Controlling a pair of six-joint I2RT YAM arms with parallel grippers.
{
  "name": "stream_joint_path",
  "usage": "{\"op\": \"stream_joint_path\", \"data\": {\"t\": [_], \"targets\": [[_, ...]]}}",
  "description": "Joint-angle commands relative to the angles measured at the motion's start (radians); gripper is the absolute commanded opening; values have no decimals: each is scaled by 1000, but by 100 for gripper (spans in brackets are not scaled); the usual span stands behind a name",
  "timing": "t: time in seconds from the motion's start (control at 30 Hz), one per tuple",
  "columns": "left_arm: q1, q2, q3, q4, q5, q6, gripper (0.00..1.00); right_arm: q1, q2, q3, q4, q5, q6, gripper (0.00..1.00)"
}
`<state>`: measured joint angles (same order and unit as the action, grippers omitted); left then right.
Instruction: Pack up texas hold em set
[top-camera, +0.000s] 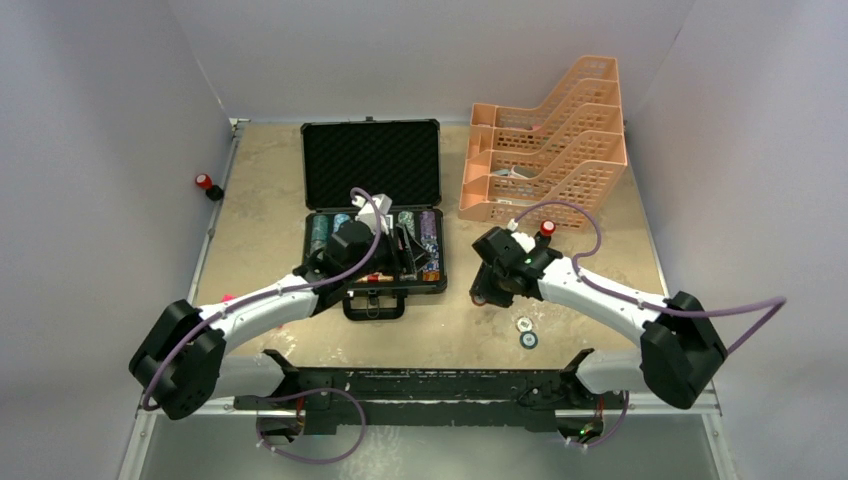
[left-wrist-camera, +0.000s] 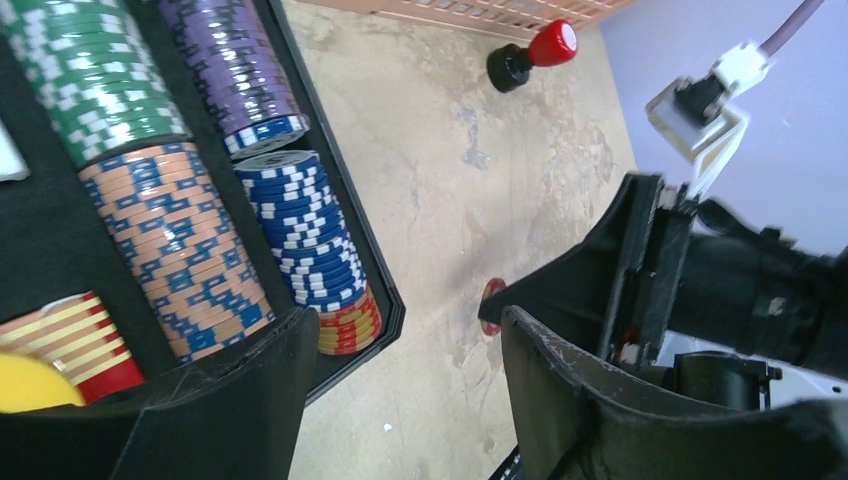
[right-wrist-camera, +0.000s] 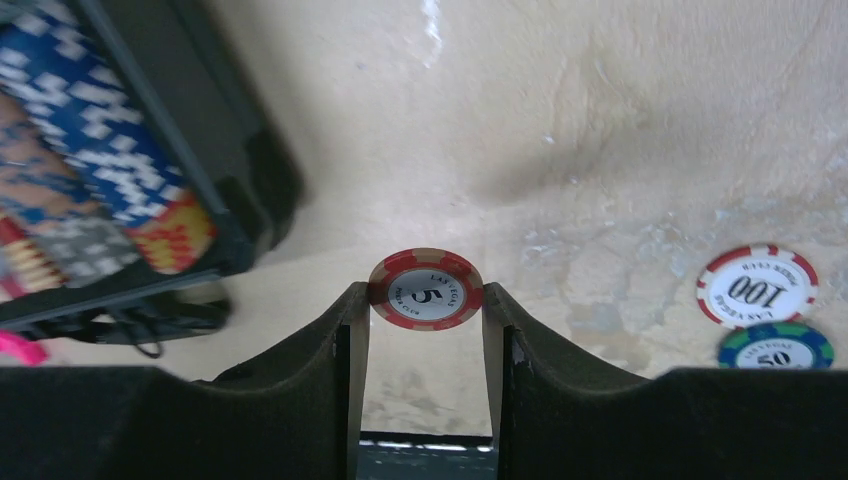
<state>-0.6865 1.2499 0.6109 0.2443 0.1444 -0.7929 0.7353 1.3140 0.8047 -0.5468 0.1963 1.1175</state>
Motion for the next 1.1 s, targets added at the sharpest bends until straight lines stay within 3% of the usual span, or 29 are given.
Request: {"op": "stream_joint_path", "data": {"t": [0.0,0.17,0.37,0.83,0.93,1.03,1.07], "targets": [[-19,37,-52,289,77,-13,65,-46,-73,31,105,-23,-9,40],[-72,112,-91,485,74,-59,60,-98,-104,18,200,-122,-41,40],[-143,242,-52,609,44,-71,56,-127,-115,7,287,-226,-38,40],[-167,329,-73,796,-55,-116,29,-148,-128,-22,342,-307,-41,41],[-167,331,-74,805,-62,-103,19,-149,-123,-24,348,-318,-45,41],[-167,326,-72,790,-67,-72,0,-152,-121,-22,352,-322,-52,42],[-167,320,-72,778,-68,-57,0,-155,-121,-19,349,-320,-57,46]]}}
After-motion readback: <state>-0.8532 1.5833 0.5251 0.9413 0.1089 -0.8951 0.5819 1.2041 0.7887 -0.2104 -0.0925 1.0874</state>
